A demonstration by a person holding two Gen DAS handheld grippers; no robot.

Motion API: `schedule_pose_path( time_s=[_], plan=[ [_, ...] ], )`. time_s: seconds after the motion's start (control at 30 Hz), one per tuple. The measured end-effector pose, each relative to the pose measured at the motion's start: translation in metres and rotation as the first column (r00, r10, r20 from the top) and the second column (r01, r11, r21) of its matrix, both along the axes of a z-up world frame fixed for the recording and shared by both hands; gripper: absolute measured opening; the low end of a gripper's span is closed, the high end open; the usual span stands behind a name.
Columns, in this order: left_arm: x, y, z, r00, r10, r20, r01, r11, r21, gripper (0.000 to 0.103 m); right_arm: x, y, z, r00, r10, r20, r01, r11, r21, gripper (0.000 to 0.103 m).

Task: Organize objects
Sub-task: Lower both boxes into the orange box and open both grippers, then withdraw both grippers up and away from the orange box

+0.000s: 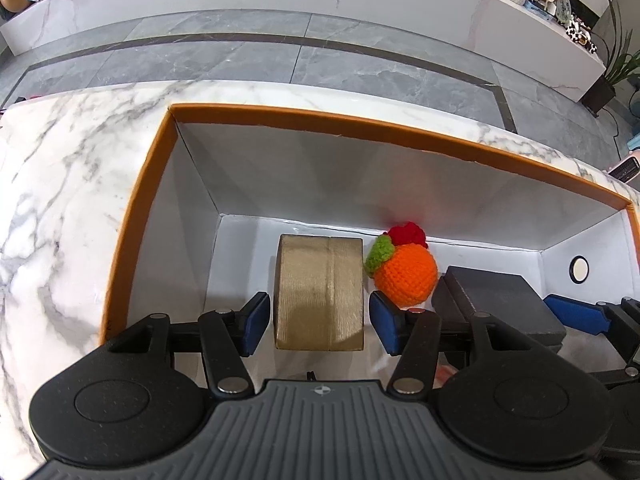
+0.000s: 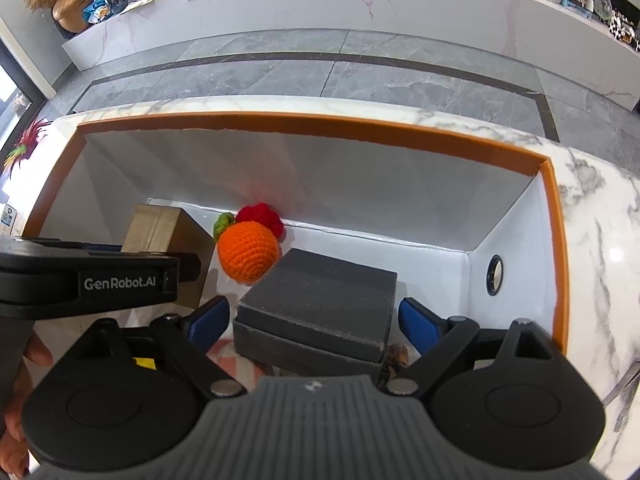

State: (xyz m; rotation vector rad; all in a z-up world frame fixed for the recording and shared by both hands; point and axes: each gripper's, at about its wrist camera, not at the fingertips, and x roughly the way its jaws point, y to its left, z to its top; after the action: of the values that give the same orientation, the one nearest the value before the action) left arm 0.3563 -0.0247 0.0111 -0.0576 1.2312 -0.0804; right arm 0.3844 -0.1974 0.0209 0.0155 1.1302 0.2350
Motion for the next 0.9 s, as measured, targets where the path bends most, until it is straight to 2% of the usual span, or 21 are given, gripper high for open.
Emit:
schedule_pose_path(
  time_s=[0.57,0.9],
  plan=[
    [-0.026,-0.004,0.035,0.997,-0.039,0.074,0.036,0.999,0.036,0.065,-0.036,0.008,0.031,0.998,0.009,0.067,-0.005,0.999,-0.053,0.097],
    [-0.051,-0.008,0.066,0.986,-0.056,0.154,0.044,0.996,0.080,0.065,-0.065,0.000,0.053,0.995,-0.008,0.099,0.013,0.999,-0.046,0.097]
  ],
)
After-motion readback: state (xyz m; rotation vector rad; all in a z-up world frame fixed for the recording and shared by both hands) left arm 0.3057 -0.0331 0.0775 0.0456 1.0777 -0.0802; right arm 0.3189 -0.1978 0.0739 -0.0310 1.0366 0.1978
